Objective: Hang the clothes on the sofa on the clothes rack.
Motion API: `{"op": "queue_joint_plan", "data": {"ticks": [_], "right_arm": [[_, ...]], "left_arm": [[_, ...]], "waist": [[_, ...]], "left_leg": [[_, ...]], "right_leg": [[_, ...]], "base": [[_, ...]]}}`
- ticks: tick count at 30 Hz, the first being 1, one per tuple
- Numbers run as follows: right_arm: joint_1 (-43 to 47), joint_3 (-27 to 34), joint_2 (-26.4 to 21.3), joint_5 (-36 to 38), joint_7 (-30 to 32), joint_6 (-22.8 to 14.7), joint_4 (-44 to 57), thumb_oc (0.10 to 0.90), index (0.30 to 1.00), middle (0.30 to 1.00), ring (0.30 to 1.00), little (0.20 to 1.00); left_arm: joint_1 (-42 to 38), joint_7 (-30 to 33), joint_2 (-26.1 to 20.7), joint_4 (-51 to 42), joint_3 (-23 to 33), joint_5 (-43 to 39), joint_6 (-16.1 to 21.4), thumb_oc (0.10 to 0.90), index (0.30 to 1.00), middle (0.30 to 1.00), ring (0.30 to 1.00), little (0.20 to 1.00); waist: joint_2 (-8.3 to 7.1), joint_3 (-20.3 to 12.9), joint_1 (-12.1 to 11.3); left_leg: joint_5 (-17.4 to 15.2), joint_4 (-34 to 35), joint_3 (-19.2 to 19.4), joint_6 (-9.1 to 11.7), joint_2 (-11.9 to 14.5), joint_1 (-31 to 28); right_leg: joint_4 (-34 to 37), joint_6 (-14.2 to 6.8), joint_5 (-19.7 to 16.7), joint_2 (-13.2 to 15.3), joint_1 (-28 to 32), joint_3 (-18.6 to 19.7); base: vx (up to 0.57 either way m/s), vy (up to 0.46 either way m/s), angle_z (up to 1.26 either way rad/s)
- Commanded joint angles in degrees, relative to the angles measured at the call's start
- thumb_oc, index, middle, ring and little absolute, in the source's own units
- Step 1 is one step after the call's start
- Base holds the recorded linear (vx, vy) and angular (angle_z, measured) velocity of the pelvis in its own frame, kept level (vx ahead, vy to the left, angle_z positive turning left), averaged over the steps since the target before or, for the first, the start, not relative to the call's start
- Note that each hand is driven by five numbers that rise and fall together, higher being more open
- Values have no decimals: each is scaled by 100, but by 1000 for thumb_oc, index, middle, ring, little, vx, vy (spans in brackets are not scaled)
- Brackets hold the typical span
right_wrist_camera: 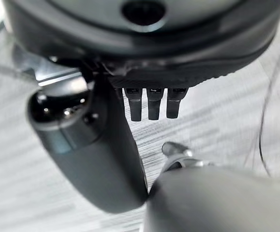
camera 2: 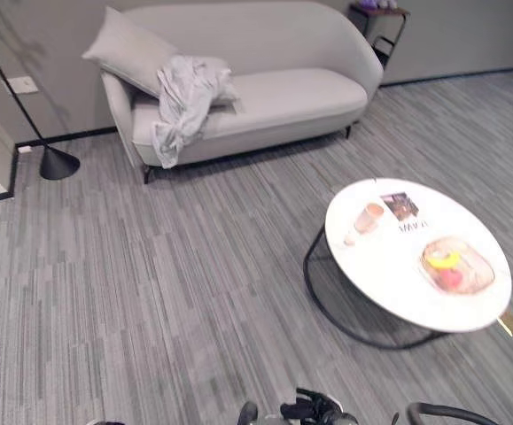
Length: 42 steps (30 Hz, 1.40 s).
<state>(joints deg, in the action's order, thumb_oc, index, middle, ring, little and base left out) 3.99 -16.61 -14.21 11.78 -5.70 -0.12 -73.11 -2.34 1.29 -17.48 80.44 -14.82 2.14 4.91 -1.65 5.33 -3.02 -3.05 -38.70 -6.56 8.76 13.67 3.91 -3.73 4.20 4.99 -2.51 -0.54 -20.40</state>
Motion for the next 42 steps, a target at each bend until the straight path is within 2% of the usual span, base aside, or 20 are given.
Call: {"op": "queue_joint_plan", "data": {"ticks": [1,4,5,6,8,10,11,13,16,20,21,22,26,28,29,31,34,36,39,42], "right_arm": [[382,-111,-456,-44,334,-158,25,800,900,900,900,900],[499,-179,-545,-74,454,-213,141,800,900,900,900,900],[1227,-224,-574,92,633,-200,-193,800,900,900,900,900],[1229,-224,-573,92,633,-201,-194,800,900,900,900,900],[1064,373,-888,603,502,-148,-800,800,900,900,900,900],[1011,645,-1077,772,507,-159,-1049,800,900,900,900,900],[1480,434,-462,810,842,-131,-1414,800,900,900,900,900],[1433,438,249,1211,877,-150,-1257,800,900,900,900,900],[1179,433,644,1402,814,-151,-1017,800,900,900,900,900],[1179,433,644,1402,814,-151,-1017,800,900,900,900,900],[1029,228,883,1110,838,-185,-923,800,900,900,900,900],[843,123,985,1015,763,-139,-885,800,900,900,900,900],[893,187,901,1104,648,-103,-901,800,900,900,900,900],[939,242,880,1125,684,-107,-898,800,900,900,900,900],[915,259,933,1144,792,-131,-789,800,900,900,900,900],[888,240,960,1162,836,-142,-722,800,900,900,900,900],[927,51,912,1110,1225,-319,12,800,900,900,900,900],[1052,1,839,902,1611,-390,528,800,900,900,900,900],[1199,59,692,702,1986,-390,1026,800,900,900,900,900],[1307,254,466,305,2425,-371,1686,800,900,900,900,900]], "left_arm": [[-590,216,-55,-607,-358,-272,363,800,900,900,900,900],[-621,273,-56,-826,-304,-415,420,800,900,900,900,900],[-636,343,21,-782,-444,-355,357,800,900,900,900,900],[-637,343,20,-781,-444,-355,357,800,900,900,900,900],[-466,214,0,-588,-294,-430,339,800,900,900,900,900],[-334,135,-33,-346,-151,-470,312,800,900,900,900,900],[-296,118,73,-150,-392,-346,251,800,900,900,900,900],[-66,132,258,47,-501,-202,156,800,900,900,900,900],[347,66,463,335,-275,-279,74,800,900,900,900,900],[347,66,463,335,-275,-279,74,800,900,900,900,900],[646,91,563,529,-23,-383,29,800,900,900,900,900],[634,142,599,543,-22,-450,7,800,900,900,900,900],[366,179,552,347,-228,-442,50,800,900,900,900,900],[240,218,542,317,-298,-458,41,800,900,900,900,900],[95,254,535,280,-351,-513,5,800,900,900,900,900],[50,269,564,252,-379,-529,8,800,900,900,900,900],[-207,434,618,-32,-620,-653,139,800,900,900,900,900],[-210,585,670,-180,-763,-573,213,800,900,900,900,900],[-210,652,741,-155,-759,-629,242,800,900,900,900,900],[-81,741,770,92,-464,-755,198,800,900,900,900,900]], "waist": [[-390,480,-144],[-401,575,-356],[-298,523,-686],[-301,523,-684],[-28,425,-953],[29,391,-1085],[76,355,-1276],[249,295,-1385],[338,194,-1444],[338,195,-1444],[340,-33,-1546],[15,-304,-1598],[53,-380,-1516],[169,-365,-1423],[371,-304,-1193],[457,-274,-1069],[525,-90,-633],[385,-29,-471],[344,53,-291],[338,47,-148]], "left_leg": [[681,945,483,-578,-87,-72],[133,1415,602,-596,-547,392],[135,2258,573,-620,-969,569],[139,2264,572,-620,-972,567],[1043,3845,234,-685,-1560,838],[1324,4286,258,-638,-1793,1217],[1404,4326,337,-645,-1917,1351],[1565,4294,632,-700,-1941,1572],[1628,4195,924,-797,-1915,1609],[1628,4196,925,-797,-1915,1608],[1702,4249,761,-1000,-1931,1301],[1461,4178,600,-1110,-2077,935],[935,4160,400,-1382,-2202,290],[836,4182,267,-1422,-2155,58],[644,4295,5,-1499,-2043,-407],[578,4321,-114,-1493,-1978,-590],[183,4283,-510,-1256,-1757,-1131],[-107,4368,-715,-1099,-1726,-1488],[-442,4370,-972,-972,-1566,-1773],[-806,4370,-1118,-815,-1251,-2209]], "right_leg": [[873,-822,-1179,721,-354,584],[873,-872,-972,729,-203,690],[873,-916,-686,686,20,665],[873,-916,-686,689,20,664],[873,-806,-367,182,453,970],[873,-702,-147,-50,703,1159],[873,-661,20,-95,922,1244],[873,-604,173,-166,1146,1433],[870,-558,353,-149,1524,1710],[870,-558,353,-149,1525,1710],[547,-539,647,-124,1705,1791],[-45,-946,310,279,1671,1640],[-2444,-1573,-876,678,933,1286],[-3132,-1608,-1248,728,625,1213],[-4064,-1435,-953,882,15,977],[-4214,-1339,-759,970,-244,840],[-2620,-1057,-267,1179,-758,605],[-677,-1181,-673,1239,-940,729],[672,-1439,-1297,1263,-1199,1189],[865,-1625,-1656,1433,-1684,1548]], "base": [[298,-127,-16],[307,-21,-15],[395,54,-43],[416,56,-46],[528,48,-24],[521,55,-15],[456,124,-76],[350,170,-93],[334,211,-67],[165,92,-58],[1060,619,10],[1223,730,-15],[473,351,-64],[333,243,60],[431,265,65],[429,145,121],[507,-43,110],[464,-162,87],[436,-113,51],[728,-161,77]]}}
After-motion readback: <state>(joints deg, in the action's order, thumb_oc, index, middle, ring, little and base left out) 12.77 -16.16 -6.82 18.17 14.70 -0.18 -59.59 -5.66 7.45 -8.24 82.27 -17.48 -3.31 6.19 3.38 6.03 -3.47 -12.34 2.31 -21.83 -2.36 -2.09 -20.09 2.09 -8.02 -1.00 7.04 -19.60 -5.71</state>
